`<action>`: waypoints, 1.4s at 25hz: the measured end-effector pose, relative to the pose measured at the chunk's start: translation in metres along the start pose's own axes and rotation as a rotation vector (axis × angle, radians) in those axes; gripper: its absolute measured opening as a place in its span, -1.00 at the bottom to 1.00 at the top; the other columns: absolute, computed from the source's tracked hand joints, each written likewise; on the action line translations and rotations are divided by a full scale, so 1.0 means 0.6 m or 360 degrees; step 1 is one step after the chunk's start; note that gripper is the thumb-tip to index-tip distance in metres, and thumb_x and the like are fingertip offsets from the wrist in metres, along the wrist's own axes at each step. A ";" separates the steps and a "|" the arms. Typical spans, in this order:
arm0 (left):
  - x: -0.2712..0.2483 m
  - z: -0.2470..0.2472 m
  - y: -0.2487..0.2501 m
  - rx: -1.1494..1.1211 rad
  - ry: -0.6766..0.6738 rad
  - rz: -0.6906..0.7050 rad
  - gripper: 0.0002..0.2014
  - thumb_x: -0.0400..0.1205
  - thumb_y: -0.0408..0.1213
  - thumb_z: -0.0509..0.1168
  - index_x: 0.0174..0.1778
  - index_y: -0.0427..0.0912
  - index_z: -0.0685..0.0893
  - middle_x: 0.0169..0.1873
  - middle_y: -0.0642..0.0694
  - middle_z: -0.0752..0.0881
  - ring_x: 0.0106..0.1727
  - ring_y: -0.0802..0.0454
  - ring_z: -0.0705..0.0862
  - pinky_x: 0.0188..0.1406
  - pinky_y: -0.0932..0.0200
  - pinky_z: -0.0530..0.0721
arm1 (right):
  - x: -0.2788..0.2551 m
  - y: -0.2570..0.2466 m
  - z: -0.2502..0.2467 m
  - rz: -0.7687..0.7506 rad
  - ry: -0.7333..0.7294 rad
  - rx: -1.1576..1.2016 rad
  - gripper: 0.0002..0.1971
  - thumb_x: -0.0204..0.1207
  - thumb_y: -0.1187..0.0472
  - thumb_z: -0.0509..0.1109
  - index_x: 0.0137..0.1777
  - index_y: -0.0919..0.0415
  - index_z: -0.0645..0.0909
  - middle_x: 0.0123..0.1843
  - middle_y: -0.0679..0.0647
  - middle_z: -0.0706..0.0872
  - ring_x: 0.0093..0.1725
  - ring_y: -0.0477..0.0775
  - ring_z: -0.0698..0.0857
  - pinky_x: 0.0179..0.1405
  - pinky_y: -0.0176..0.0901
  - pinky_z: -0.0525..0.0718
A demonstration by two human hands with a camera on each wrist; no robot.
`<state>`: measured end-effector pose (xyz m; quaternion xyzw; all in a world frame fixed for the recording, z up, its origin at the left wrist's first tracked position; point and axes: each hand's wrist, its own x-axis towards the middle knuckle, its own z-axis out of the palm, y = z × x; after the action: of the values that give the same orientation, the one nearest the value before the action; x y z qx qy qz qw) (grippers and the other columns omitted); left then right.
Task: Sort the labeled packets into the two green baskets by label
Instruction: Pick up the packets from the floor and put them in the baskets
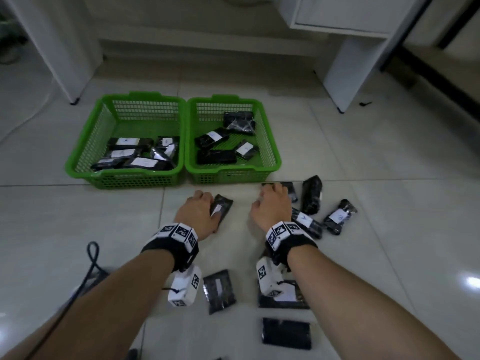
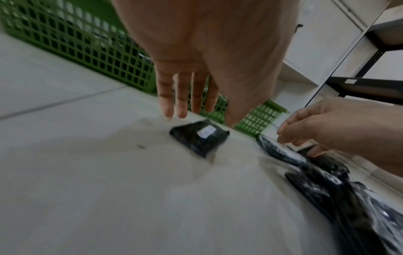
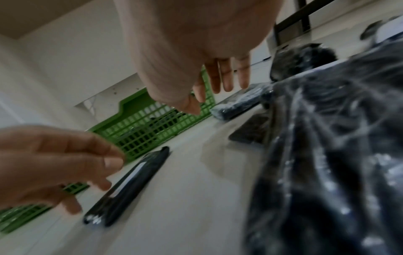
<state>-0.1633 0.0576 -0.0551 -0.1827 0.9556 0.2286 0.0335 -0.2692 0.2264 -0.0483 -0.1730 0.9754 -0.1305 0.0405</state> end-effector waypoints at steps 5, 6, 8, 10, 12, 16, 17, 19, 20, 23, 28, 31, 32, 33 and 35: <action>0.018 0.051 0.027 0.0144 -0.0086 -0.0151 -0.38 0.50 -0.01 0.45 0.39 -0.19 0.42 0.31 -0.23 0.43 0.32 -0.28 0.47 0.25 -0.15 0.58 | 0.039 0.062 -0.012 0.0276 -0.0137 0.0038 -0.39 0.49 0.01 0.43 0.50 0.23 0.42 0.52 0.31 0.40 0.54 0.39 0.35 0.48 0.24 0.45; 0.022 0.056 0.025 0.0098 -0.0052 -0.0155 -0.42 0.50 -0.06 0.45 0.37 -0.19 0.44 0.29 -0.24 0.45 0.30 -0.29 0.48 0.24 -0.14 0.57 | 0.049 0.065 -0.011 0.0267 -0.0179 0.0054 -0.35 0.51 -0.01 0.43 0.55 0.18 0.38 0.57 0.33 0.35 0.58 0.40 0.30 0.51 0.26 0.42; 0.024 0.057 0.025 -0.0005 0.0020 -0.0117 -0.51 0.52 -0.12 0.40 0.33 -0.19 0.48 0.21 -0.24 0.53 0.23 -0.29 0.53 0.15 -0.10 0.57 | 0.065 0.064 -0.005 0.0216 -0.0355 0.0045 -0.24 0.52 -0.08 0.42 0.69 -0.02 0.23 0.73 0.35 0.09 0.70 0.46 0.11 0.62 0.32 0.25; 0.026 0.053 0.026 -0.0159 0.0126 -0.0132 -0.65 0.61 -0.19 0.30 0.28 -0.21 0.52 0.09 -0.26 0.65 0.09 -0.30 0.62 -0.04 -0.01 0.56 | 0.072 0.056 0.007 0.0181 -0.0529 -0.0064 -0.19 0.49 -0.11 0.48 0.69 -0.16 0.17 0.77 0.33 -0.04 0.71 0.50 0.03 0.62 0.38 0.18; 0.027 0.049 0.017 -0.0412 0.0145 -0.0223 -0.75 0.66 -0.31 0.23 0.25 -0.19 0.56 0.01 -0.26 0.72 0.00 -0.31 0.68 -0.12 0.03 0.58 | 0.074 0.042 0.017 0.0149 -0.0509 -0.0225 -0.34 0.45 -0.02 0.52 0.53 -0.13 0.34 0.61 0.31 0.22 0.58 0.49 0.23 0.47 0.39 0.37; 0.017 0.032 -0.023 -0.1407 0.0190 -0.0491 -0.76 0.65 -0.47 0.29 0.16 -0.10 0.69 0.06 -0.27 0.76 -0.05 -0.27 0.75 -0.10 -0.12 0.80 | 0.061 0.013 0.004 0.0052 -0.0304 0.0156 -0.68 0.50 -0.02 0.37 0.24 -0.12 0.50 0.23 0.10 0.48 0.22 0.26 0.49 0.25 0.19 0.53; 0.011 0.024 -0.027 -0.1648 0.0192 -0.0578 -0.73 0.67 -0.51 0.26 0.22 -0.16 0.68 0.08 -0.29 0.75 -0.11 -0.22 0.74 -0.21 -0.03 0.80 | 0.058 0.008 0.000 0.0040 -0.0276 0.0436 -0.73 0.53 -0.08 0.33 0.19 -0.10 0.53 0.13 0.09 0.54 0.11 0.22 0.55 0.17 0.10 0.56; 0.000 0.001 -0.035 -0.1915 0.0174 -0.0667 -0.66 0.67 -0.60 0.20 0.33 -0.26 0.62 0.11 -0.30 0.73 -0.18 -0.13 0.70 -0.42 0.16 0.77 | 0.041 -0.013 -0.010 0.0189 -0.0302 0.1171 -0.80 0.43 -0.02 0.36 0.02 -0.02 0.58 -0.05 0.10 0.64 -0.05 0.26 0.66 0.02 0.07 0.65; -0.006 -0.010 -0.042 -0.1953 0.0176 -0.0665 -0.62 0.66 -0.64 0.18 0.37 -0.29 0.59 0.13 -0.30 0.73 -0.18 -0.12 0.70 -0.43 0.21 0.77 | 0.032 -0.023 -0.012 0.0353 -0.0331 0.1484 -0.80 0.31 0.06 0.38 -0.07 0.05 0.61 -0.11 0.15 0.68 -0.06 0.36 0.72 -0.04 0.17 0.74; -0.018 -0.042 -0.056 -0.2028 0.0189 -0.0641 -0.55 0.62 -0.70 0.18 0.40 -0.31 0.57 0.17 -0.28 0.74 -0.09 -0.13 0.72 -0.25 0.14 0.78 | 0.010 -0.037 -0.026 0.0614 -0.0661 0.2075 -0.81 0.40 0.32 0.35 0.00 0.30 0.67 -0.07 0.35 0.73 -0.15 0.43 0.78 -0.39 0.18 0.81; -0.036 -0.089 -0.066 -0.2032 0.0298 -0.0590 -0.52 0.59 -0.69 0.25 0.40 -0.24 0.59 0.19 -0.23 0.76 0.01 -0.16 0.74 -0.15 0.03 0.74 | -0.005 -0.057 -0.051 0.0555 -0.0890 0.2315 -0.64 0.48 0.52 0.11 0.12 0.26 0.65 0.13 0.32 0.55 -0.23 0.27 0.67 -0.50 0.00 0.75; -0.041 -0.107 -0.077 -0.1974 0.0464 -0.0548 -0.45 0.53 -0.71 0.27 0.33 -0.05 0.52 0.09 -0.22 0.75 -0.02 -0.18 0.75 -0.14 -0.08 0.76 | -0.007 -0.085 -0.062 0.0456 -0.0848 0.2310 -0.56 0.46 0.57 0.10 0.16 0.23 0.67 0.07 0.32 0.54 -0.32 0.22 0.65 -0.45 0.04 0.75; -0.040 -0.110 -0.082 -0.1910 0.0541 -0.0520 -0.45 0.51 -0.68 0.30 0.24 0.04 0.52 0.06 -0.24 0.75 0.00 -0.23 0.76 -0.04 -0.18 0.77 | -0.008 -0.093 -0.066 0.0427 -0.0803 0.2288 -0.56 0.48 0.58 0.10 0.19 0.22 0.65 0.01 0.32 0.59 -0.34 0.19 0.65 -0.44 0.05 0.74; -0.036 -0.116 -0.091 -0.1776 0.0614 -0.0480 -0.50 0.50 -0.64 0.33 0.12 0.09 0.56 0.05 -0.25 0.76 0.05 -0.26 0.75 0.08 -0.25 0.75 | -0.007 -0.102 -0.068 0.0409 -0.0745 0.2284 -0.57 0.50 0.58 0.11 0.18 0.21 0.65 -0.04 0.30 0.62 -0.36 0.17 0.66 -0.43 0.05 0.73; -0.026 -0.135 -0.111 -0.1432 0.0696 -0.0396 -0.65 0.53 -0.54 0.36 0.01 0.05 0.67 0.10 -0.18 0.76 0.17 -0.19 0.72 0.27 -0.18 0.68 | -0.001 -0.118 -0.074 0.0401 -0.0605 0.2332 -0.60 0.52 0.61 0.16 0.12 0.22 0.68 -0.04 0.32 0.69 -0.30 0.19 0.71 -0.40 0.06 0.77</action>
<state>-0.1231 -0.0288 -0.0087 -0.3350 0.7184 0.5679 -0.2219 -0.2509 0.1730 0.0132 -0.0090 0.6284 -0.7060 0.3264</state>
